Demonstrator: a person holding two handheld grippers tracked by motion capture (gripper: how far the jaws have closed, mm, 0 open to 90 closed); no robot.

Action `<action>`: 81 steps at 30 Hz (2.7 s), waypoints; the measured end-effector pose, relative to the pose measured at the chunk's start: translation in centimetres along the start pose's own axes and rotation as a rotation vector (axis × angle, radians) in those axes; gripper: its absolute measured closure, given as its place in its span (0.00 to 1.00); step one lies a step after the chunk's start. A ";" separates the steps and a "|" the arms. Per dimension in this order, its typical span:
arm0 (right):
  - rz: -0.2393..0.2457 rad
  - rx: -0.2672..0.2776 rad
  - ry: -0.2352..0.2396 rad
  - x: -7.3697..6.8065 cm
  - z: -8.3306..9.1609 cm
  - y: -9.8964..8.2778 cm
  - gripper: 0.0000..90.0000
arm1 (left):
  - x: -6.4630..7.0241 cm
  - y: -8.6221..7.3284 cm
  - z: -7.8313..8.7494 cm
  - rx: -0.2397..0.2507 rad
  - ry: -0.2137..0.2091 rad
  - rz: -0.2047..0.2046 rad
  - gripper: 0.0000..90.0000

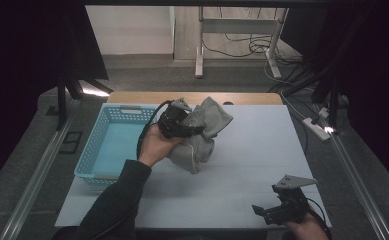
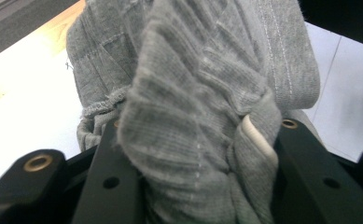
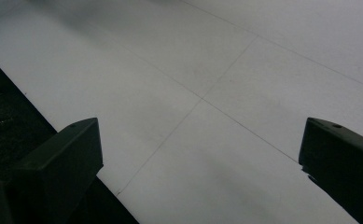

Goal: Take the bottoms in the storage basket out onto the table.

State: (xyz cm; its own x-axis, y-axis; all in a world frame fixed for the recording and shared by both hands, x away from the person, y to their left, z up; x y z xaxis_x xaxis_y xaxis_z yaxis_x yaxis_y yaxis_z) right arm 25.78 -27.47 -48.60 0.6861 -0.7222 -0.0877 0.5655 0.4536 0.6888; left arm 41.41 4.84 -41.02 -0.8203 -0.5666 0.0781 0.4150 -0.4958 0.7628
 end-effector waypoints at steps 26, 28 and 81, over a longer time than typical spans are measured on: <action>0.010 -0.008 0.004 0.0 0.0 0.0 0.00 | -0.3 -2.3 -5.6 -0.055 0.012 0.021 0.68; 0.010 -0.008 0.005 0.0 0.0 0.0 0.00 | -0.3 -2.5 -6.0 -0.060 0.013 0.028 0.68; 0.023 -0.020 0.003 -0.1 -0.1 0.0 0.00 | -0.2 -5.3 -11.0 -0.215 -0.076 0.060 0.33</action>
State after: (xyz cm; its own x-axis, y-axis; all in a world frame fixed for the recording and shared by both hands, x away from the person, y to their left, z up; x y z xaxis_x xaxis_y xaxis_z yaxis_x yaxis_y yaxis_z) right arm 25.72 -27.32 -48.70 0.7002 -0.7100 -0.0747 0.5588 0.4800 0.6763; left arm 43.69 0.32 -52.17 -0.8156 -0.5521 0.1729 0.5312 -0.5963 0.6019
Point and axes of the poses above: each handheld gripper's, and its own axes: z roughly backward along the jaws, y roughly out of its top, x roughly to its right, the point moved 3 cm from there along -z, roughly forward along the jaws, and after that the axes turned 1 degree about x, right-handed, at the moved point
